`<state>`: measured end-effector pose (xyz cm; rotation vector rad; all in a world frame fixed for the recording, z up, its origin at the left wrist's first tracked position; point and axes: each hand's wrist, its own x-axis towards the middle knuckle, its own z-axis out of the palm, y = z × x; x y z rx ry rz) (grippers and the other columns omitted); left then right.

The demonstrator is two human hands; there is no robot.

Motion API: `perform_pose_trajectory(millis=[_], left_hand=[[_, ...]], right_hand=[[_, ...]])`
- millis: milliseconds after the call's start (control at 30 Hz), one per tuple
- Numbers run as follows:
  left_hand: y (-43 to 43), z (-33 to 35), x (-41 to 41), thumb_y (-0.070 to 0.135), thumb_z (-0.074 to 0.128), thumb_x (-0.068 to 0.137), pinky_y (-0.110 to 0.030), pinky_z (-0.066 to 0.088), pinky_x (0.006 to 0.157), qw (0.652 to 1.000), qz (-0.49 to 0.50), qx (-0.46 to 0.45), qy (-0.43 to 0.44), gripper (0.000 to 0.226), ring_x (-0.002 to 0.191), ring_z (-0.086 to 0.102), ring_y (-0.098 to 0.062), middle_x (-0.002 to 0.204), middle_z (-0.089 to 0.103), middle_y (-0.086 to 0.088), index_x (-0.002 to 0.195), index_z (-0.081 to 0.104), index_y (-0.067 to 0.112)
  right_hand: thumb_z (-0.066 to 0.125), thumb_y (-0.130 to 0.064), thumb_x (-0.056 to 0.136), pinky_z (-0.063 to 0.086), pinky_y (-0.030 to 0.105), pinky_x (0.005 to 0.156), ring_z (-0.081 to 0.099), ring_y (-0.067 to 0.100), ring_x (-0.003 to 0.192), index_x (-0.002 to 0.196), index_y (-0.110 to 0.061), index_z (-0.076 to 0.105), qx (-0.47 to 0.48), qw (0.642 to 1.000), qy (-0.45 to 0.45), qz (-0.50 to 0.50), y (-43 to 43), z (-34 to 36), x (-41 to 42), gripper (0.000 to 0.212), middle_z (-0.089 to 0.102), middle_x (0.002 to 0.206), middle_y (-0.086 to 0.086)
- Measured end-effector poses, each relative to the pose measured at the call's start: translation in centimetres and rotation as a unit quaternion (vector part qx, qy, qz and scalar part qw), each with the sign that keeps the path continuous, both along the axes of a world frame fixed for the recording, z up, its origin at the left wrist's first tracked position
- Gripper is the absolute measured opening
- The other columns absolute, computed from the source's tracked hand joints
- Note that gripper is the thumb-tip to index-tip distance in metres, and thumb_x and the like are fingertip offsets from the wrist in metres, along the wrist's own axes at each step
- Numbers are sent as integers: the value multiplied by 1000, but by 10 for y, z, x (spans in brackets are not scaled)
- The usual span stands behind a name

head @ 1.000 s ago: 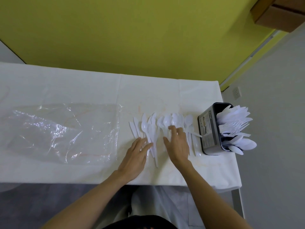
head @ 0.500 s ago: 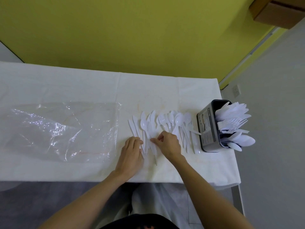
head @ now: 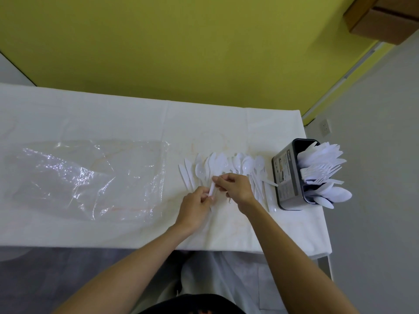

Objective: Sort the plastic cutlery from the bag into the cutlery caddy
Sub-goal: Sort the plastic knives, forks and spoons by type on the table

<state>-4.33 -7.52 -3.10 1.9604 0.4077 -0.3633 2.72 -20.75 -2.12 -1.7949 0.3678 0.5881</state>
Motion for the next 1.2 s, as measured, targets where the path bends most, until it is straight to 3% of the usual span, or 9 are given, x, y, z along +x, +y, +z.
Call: perform_pose_trajectory(millis=[100, 233, 400, 500, 667, 800, 967, 1067, 1200], left_hand=[[1, -1, 4, 16, 48, 97, -26, 45, 65, 999, 41, 30, 3, 15, 74, 61, -21, 80, 67, -2, 91, 60, 10], [17, -9, 0, 11, 39, 100, -26, 45, 73, 995, 94, 25, 14, 19, 82, 56, -16, 89, 62, -4, 100, 56, 3], [30, -10, -3, -2, 31, 94, -24, 43, 69, 988, 146, 14, 38, 28, 74, 54, -15, 95, 58, -5, 112, 50, 6], [32, -11, -4, 2, 27, 95, -30, 43, 74, 985, 160, 21, 55, 35, 89, 56, -23, 102, 55, -2, 124, 43, 11], [30, -8, -5, 20, 28, 102, -29, 37, 74, 985, 168, 29, 18, 28, 84, 51, -20, 96, 56, -4, 117, 50, 11], [33, -9, -4, 23, 34, 103, -29, 39, 68, 984, 179, 1, 6, 25, 71, 49, -14, 78, 55, 4, 107, 55, 10], [35, -8, -3, 15, 41, 100, -21, 44, 67, 977, 212, -35, 10, 14, 62, 54, -12, 86, 68, 1, 105, 54, 15], [35, -4, -3, 17, 41, 100, -18, 40, 63, 971, 236, -32, 8, 10, 63, 56, -12, 87, 70, 4, 106, 49, 17], [35, -2, -3, 20, 39, 101, -19, 39, 61, 966, 256, -34, 15, 10, 64, 56, -11, 86, 71, 5, 104, 46, 13]], right_hand=[[62, -36, 93, 45, 24, 69, 63, 12, 75, 99, -18, 71, -136, 985, -82, 68, 4, -10, -3, 21, 70, 89, -2], [54, -30, 98, 48, 25, 78, 61, 20, 99, 133, -26, 55, -313, 906, -163, 234, -4, -20, -16, 35, 56, 116, 2], [59, -23, 95, 51, 28, 77, 59, 21, 99, 134, -23, 52, -357, 903, -160, 176, -23, -18, -18, 40, 52, 119, 4], [57, -13, 94, 47, 25, 70, 59, 19, 91, 127, -17, 57, -353, 901, -187, 170, -16, -15, -15, 34, 53, 121, 4], [66, -39, 90, 51, 29, 71, 60, 18, 79, 96, -12, 61, -310, 917, -126, 218, 17, -17, -18, 28, 62, 91, 0], [65, -22, 89, 50, 25, 67, 60, 15, 72, 85, -12, 62, -244, 957, -75, 138, 17, -19, -17, 11, 63, 77, -1], [56, -8, 85, 31, 15, 45, 43, 11, 53, 69, -10, 53, -266, 962, -63, 23, -8, -16, -9, 17, 49, 59, -1], [56, -8, 88, 42, 21, 50, 54, 16, 62, 87, -10, 51, -291, 953, -83, 14, -4, -15, -9, 5, 56, 69, 1], [59, -26, 94, 48, 26, 68, 61, 18, 80, 106, -9, 54, -276, 950, -104, 100, 26, -14, -7, 21, 63, 96, 6]])
